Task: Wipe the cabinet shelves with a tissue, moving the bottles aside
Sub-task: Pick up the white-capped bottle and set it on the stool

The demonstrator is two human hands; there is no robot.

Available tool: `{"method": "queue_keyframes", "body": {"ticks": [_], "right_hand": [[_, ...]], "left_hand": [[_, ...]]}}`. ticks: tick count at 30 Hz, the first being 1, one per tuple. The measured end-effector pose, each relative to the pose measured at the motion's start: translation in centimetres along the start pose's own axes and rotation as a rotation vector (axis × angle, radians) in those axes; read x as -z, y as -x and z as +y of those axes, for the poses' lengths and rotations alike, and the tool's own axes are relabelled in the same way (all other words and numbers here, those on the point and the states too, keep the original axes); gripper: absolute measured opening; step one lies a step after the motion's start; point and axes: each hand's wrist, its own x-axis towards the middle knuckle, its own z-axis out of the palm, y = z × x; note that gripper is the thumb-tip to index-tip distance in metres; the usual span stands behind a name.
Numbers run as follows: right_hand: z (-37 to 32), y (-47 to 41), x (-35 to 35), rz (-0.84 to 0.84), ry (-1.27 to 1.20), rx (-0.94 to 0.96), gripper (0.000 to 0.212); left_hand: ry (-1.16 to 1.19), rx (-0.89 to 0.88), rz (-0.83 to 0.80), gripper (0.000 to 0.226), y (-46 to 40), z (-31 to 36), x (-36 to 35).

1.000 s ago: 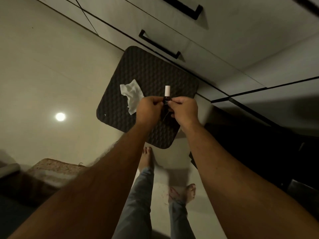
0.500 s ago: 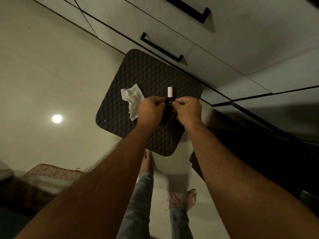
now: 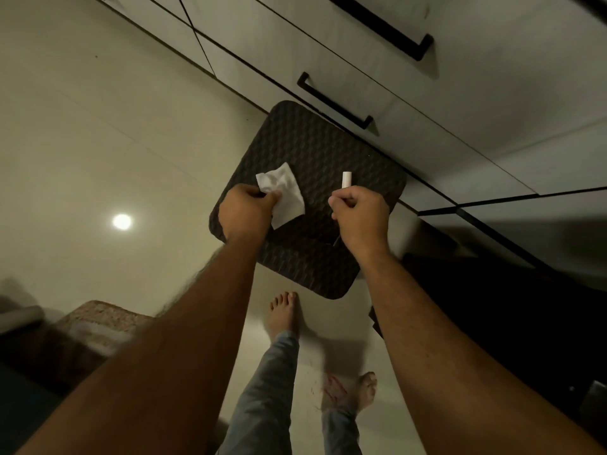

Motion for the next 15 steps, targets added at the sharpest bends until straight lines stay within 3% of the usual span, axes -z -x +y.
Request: {"method": "queue_keyframes", "body": {"ticks": [4,9,15], "right_hand": [[0.1,1.4,0.7,-0.011,-0.036,0.012,0.014],[1.0,4.8,3.8,-0.045,-0.099,0.001,0.016],[1.0,12.2,11.3,-0.070,-0.202,-0.037,0.020]], "left_hand": [[0.084,0.071,-0.056,0.026,0.3,0.0,-0.9],[0.281,0.132,-0.133,0.008,3.1,0.1,-0.6],[0.481,0.030,-0.266,0.008,14.3,2.3,3.4]]}}
